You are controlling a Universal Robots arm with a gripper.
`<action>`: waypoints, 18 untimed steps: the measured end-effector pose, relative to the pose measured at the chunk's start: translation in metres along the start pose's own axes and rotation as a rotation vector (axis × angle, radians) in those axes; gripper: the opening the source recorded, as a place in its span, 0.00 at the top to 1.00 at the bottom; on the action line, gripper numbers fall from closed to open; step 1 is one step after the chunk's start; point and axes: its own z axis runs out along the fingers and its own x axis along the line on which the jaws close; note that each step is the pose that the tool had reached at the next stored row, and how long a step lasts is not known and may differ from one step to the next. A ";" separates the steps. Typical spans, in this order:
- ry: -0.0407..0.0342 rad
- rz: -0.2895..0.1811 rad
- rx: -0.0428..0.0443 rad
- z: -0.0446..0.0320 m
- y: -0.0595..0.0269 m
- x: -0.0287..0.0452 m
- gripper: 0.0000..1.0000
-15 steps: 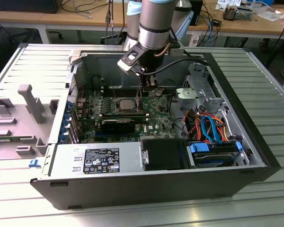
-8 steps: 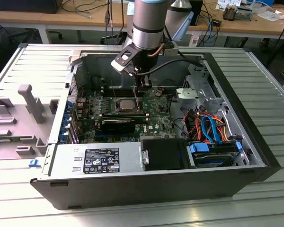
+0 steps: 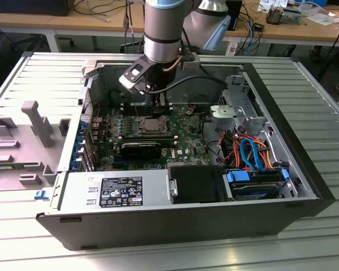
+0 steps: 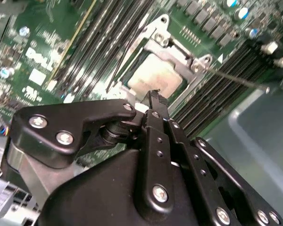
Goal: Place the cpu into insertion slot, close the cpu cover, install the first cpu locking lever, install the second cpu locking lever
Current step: 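Close the cpu cover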
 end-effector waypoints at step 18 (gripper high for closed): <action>0.0024 0.000 -0.0004 0.0265 -0.0212 -0.0074 0.89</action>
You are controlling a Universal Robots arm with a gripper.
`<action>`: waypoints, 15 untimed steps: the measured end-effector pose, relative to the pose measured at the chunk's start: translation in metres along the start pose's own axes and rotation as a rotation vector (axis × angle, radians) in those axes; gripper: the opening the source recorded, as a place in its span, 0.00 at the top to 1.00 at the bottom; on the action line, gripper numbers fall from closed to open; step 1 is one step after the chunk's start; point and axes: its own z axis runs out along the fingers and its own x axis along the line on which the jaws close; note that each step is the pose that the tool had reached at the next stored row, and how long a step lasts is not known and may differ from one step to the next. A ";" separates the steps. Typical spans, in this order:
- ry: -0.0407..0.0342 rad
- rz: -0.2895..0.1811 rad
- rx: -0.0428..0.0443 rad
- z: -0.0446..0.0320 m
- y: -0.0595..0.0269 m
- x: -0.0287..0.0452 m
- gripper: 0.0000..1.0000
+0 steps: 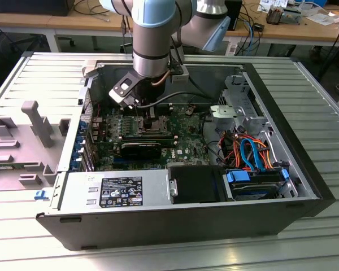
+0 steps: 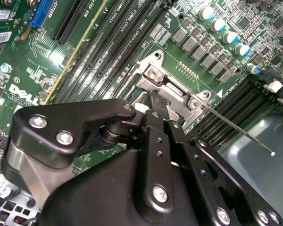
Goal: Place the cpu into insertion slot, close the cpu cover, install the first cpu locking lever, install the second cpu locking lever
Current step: 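Close the cpu cover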
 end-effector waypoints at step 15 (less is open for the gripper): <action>0.0005 0.000 -0.0005 0.0010 0.0022 0.0000 0.89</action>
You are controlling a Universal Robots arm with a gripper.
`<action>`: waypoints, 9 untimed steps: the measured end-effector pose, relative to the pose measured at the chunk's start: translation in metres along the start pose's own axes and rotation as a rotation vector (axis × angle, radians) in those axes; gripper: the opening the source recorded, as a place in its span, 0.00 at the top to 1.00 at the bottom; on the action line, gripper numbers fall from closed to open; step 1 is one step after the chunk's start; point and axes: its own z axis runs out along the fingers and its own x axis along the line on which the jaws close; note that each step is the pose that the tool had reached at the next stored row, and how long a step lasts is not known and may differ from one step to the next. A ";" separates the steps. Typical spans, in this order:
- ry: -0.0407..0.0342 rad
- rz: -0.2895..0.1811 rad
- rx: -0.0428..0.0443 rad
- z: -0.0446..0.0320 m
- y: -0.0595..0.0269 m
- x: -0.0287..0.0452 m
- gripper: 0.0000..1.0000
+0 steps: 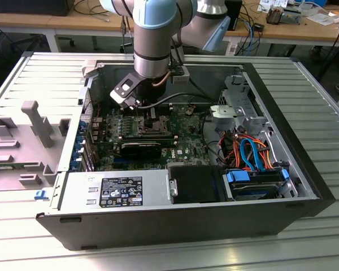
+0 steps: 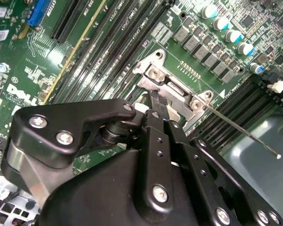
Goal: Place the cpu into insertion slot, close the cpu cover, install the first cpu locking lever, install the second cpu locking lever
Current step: 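Close the cpu cover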
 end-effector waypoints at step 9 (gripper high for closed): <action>0.0133 0.000 0.0005 -0.0259 0.0067 -0.0004 0.89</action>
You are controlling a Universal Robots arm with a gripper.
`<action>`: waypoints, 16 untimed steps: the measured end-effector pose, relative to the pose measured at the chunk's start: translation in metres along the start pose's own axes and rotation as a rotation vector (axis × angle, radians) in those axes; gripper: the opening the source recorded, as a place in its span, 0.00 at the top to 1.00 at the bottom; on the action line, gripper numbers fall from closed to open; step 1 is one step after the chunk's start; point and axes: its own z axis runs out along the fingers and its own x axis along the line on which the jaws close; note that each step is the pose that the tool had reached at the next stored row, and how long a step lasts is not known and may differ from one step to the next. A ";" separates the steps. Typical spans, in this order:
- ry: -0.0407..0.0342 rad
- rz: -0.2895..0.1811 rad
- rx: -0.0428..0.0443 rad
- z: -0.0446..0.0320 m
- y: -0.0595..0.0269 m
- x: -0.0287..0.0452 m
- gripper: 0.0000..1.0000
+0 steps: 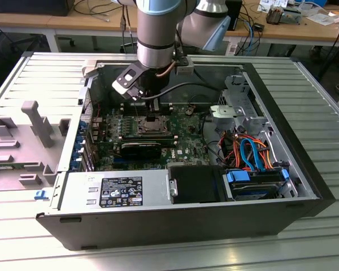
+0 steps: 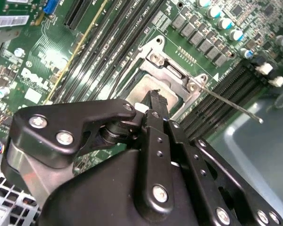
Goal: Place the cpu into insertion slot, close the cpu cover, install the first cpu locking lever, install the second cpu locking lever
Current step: 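Close the cpu cover, then install the first cpu locking lever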
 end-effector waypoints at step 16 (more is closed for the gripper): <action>0.0009 0.000 0.0003 -0.0041 0.0005 0.0021 0.89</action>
